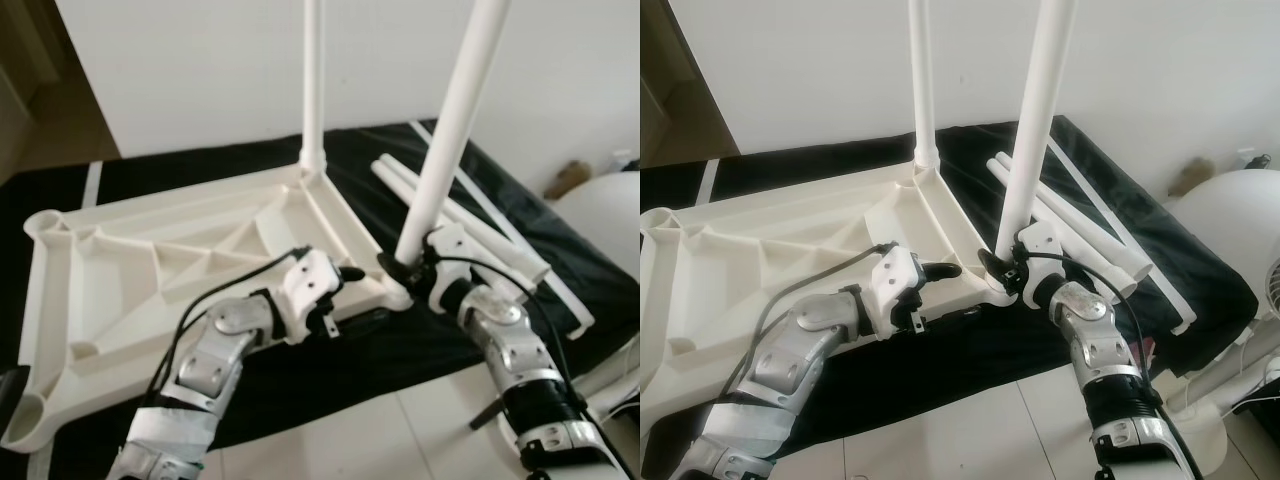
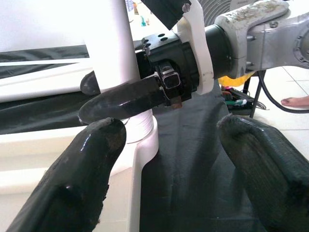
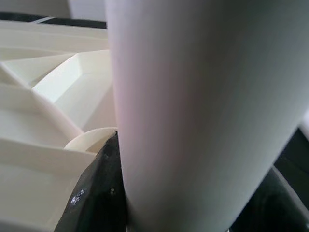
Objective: Building children table
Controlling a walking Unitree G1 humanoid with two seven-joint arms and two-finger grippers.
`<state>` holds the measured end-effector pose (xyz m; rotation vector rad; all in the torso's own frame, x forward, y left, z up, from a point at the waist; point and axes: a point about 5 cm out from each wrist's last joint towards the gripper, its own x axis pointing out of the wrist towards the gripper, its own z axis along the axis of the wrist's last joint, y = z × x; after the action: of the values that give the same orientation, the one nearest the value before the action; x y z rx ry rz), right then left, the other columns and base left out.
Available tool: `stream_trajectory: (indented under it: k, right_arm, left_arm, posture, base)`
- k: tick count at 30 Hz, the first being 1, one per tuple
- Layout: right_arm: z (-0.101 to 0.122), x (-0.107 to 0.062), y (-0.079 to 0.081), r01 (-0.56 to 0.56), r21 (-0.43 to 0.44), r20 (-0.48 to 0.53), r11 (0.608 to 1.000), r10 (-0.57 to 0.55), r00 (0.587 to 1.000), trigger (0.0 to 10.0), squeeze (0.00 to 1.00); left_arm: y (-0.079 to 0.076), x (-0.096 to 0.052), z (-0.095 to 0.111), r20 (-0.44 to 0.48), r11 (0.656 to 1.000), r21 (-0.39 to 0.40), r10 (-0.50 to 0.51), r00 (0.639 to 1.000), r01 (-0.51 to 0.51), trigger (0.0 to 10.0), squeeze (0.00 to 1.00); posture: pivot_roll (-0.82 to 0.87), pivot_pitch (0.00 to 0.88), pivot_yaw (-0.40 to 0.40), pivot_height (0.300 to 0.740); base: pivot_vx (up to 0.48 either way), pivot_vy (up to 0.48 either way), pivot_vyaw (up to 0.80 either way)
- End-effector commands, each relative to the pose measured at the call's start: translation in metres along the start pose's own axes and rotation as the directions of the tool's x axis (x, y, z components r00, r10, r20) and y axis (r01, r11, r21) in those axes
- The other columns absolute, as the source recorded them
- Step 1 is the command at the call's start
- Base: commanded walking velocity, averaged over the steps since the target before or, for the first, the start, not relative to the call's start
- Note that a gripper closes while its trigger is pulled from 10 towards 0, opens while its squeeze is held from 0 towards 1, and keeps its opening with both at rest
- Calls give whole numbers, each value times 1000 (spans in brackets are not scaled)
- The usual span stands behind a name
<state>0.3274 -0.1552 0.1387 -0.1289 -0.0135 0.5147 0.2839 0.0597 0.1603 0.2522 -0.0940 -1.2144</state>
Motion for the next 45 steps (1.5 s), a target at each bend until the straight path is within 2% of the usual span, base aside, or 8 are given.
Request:
stream_trajectory:
  k: [1, 10, 12, 18, 25, 41, 42, 45]
  right_arm:
    - [-11, -2, 6, 63, 3, -62, 998, -63, 996, 10000, 0]
    - [-14, -2, 13, 267, 87, -83, 960, -261, 962, 10000, 0]
    - [-23, -6, 16, 460, 116, -135, 880, -445, 885, 10000, 0]
    - [-28, -7, 33, 610, 169, -193, 774, -581, 790, 10000, 0]
    - [-20, 1, 51, 543, 230, -164, 808, -517, 840, 10000, 0]
    - [-14, -4, 46, 580, 224, -148, 783, -561, 815, 10000, 0]
    - [-14, -4, 45, 578, 221, -143, 786, -560, 816, 10000, 929]
    - [-13, -4, 44, 566, 222, -128, 794, -552, 824, 10000, 1000]
  left_arm:
    - [0, 1, -1, -9, 1000, -7, 27, 1000, -28, 10000, 0]
    - [-1, 1, -1, -7, 1000, -13, 26, 1000, -26, 10000, 0]
    - [-1, 1, -2, -8, 1000, -15, 25, 1000, -25, 10000, 0]
    - [-2, 1, -1, -4, 999, -18, 26, 1000, -26, 10000, 0]
    - [-1, 0, -1, -6, 1000, -17, 25, 1000, -26, 10000, 0]
    - [-1, 2, 1, 1, 1000, -20, 22, 1000, -22, 10000, 0]
    - [-1, 1, 1, 1, 1000, -21, 22, 1000, -22, 10000, 0]
    - [-1, 0, 0, -2, 1000, -20, 23, 1000, -23, 10000, 0]
  posture:
    - [-75, 17, 5, 740]
    - [-78, 19, 5, 740]
    - [-81, 20, 3, 740]
    - [-77, 19, 4, 740]
    - [-77, 19, 10, 740]
    - [-78, 17, 10, 740]
    - [-79, 23, 9, 740]
    - [-79, 22, 10, 740]
  base:
    - [0, 0, 0]
    - [0, 0, 0]
    - [0, 0, 0]
    - [0, 0, 0]
    - [0, 0, 0]
    - [0, 0, 0]
    - [0, 0, 0]
    - [0, 0, 0]
